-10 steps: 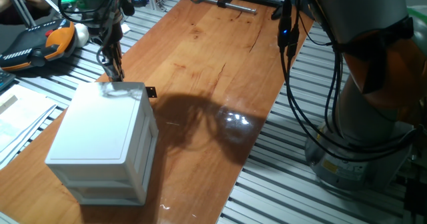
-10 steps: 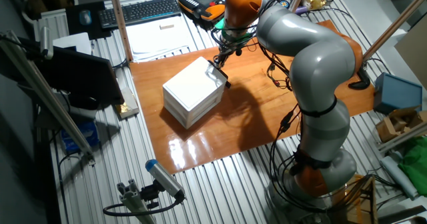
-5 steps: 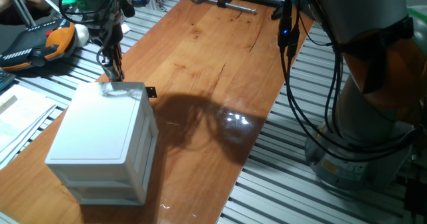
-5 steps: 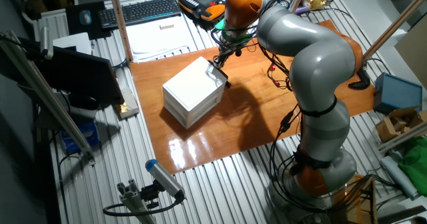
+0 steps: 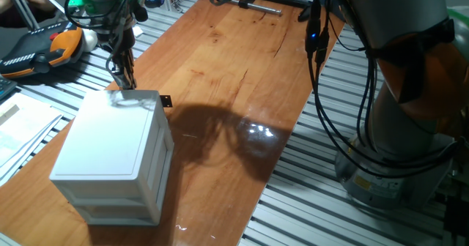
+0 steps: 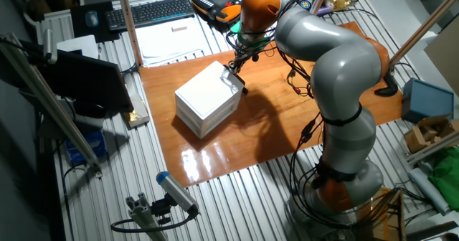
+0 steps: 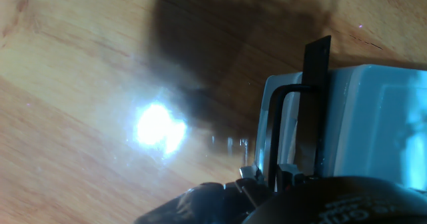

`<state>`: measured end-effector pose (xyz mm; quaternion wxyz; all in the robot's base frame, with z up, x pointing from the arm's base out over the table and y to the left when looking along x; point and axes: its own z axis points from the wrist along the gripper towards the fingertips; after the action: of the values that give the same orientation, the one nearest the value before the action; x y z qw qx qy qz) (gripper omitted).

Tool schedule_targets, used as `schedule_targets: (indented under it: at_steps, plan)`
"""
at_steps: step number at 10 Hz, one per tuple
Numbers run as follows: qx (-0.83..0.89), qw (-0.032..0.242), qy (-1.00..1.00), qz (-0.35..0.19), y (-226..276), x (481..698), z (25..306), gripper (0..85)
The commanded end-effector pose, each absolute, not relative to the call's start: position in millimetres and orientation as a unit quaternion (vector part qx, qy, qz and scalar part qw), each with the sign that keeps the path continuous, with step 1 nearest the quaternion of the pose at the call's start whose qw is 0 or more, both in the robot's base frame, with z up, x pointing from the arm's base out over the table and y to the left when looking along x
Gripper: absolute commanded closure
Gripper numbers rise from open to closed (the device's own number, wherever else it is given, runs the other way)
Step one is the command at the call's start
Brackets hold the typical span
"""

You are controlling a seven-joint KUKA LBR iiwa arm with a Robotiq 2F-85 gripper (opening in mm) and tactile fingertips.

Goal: Grasp the handle and open the drawer

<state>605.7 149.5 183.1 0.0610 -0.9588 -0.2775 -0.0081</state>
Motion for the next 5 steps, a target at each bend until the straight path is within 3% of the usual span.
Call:
schedule_targets:
  at_steps: [1, 5]
  plan:
    - [-0.959, 0.061, -0.277, -0.008, 149.7, 605.8, 182.3, 61.7]
    - [-0.959, 0.059, -0.277, -0.009, 149.9, 606.3, 180.6, 61.7]
